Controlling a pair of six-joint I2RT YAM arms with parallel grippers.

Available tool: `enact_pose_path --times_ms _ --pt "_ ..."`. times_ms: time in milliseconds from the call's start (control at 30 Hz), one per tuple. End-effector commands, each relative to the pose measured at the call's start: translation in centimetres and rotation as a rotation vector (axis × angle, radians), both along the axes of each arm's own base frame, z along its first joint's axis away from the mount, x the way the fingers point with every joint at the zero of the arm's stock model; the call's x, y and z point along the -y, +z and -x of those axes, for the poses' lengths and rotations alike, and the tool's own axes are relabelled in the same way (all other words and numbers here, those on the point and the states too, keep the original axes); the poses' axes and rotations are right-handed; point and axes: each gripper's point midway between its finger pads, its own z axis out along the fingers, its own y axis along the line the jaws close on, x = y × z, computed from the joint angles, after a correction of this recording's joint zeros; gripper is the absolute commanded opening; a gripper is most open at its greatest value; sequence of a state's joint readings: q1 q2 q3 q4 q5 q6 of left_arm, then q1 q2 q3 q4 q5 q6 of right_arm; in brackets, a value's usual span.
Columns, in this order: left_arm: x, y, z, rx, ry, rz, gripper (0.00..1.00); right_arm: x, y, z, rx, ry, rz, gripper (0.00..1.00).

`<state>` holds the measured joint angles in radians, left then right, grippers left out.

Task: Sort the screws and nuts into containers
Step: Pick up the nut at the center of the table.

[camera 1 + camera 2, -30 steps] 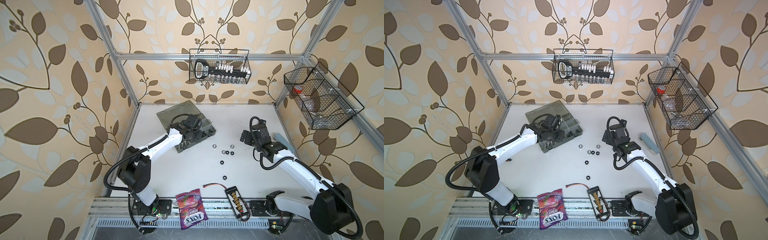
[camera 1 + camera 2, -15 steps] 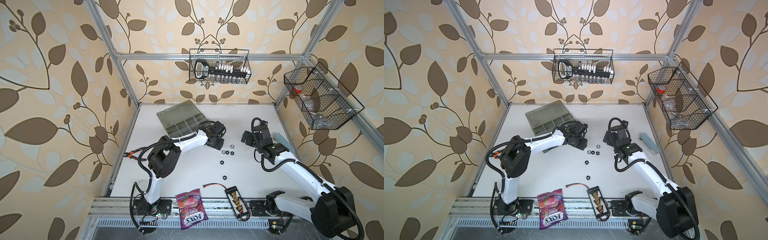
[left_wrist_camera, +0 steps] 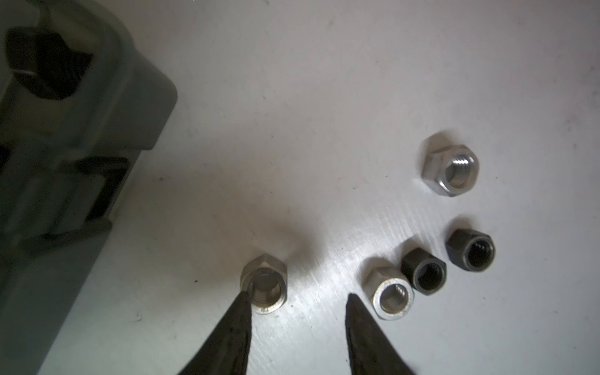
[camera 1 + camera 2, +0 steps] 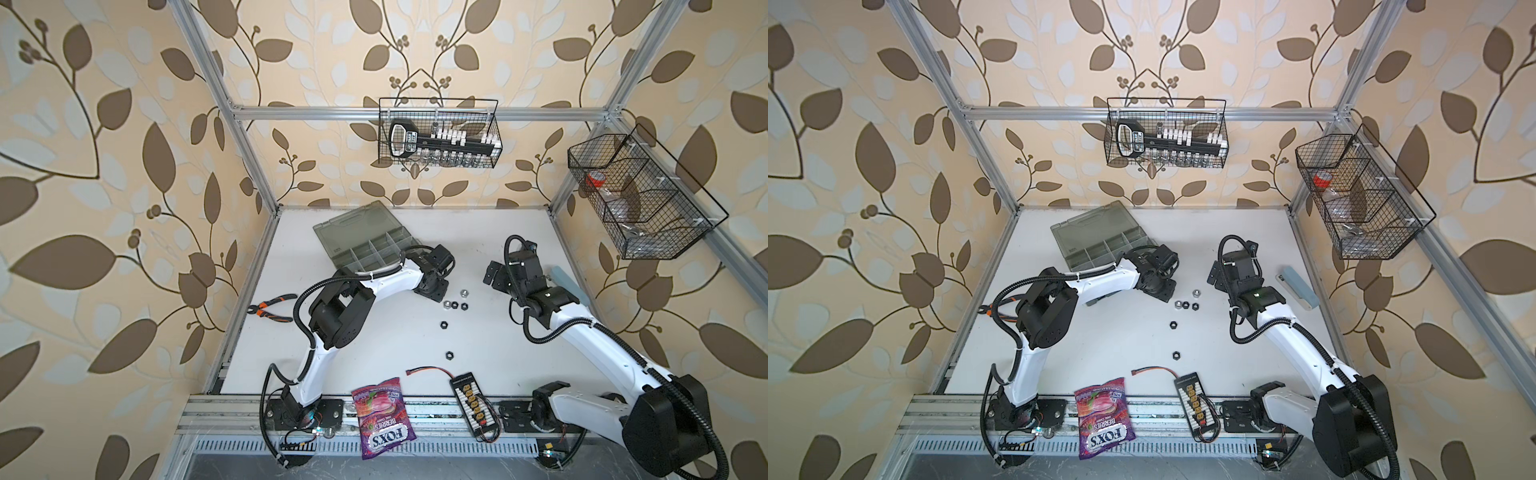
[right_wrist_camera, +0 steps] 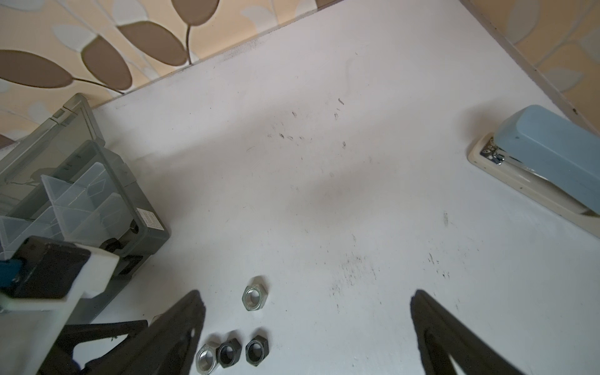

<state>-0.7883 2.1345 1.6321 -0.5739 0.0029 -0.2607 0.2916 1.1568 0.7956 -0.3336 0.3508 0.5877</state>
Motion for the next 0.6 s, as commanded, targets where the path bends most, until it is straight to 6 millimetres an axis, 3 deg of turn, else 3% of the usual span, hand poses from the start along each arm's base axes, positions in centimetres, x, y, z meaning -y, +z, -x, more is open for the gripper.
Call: enact_pose_path --times_ms 0,567 --pt "-0.9 0.6 -1.0 0.035 0.013 -0.059 0.48 0.1 -0.1 0.0 -0.005 -0.010 -0.006 1.00" --pt "-1.6 -1.5 -0.9 -0.005 0.032 -0.121 0.40 0.3 -0.6 0.0 -0.021 -0.012 0.000 1.00"
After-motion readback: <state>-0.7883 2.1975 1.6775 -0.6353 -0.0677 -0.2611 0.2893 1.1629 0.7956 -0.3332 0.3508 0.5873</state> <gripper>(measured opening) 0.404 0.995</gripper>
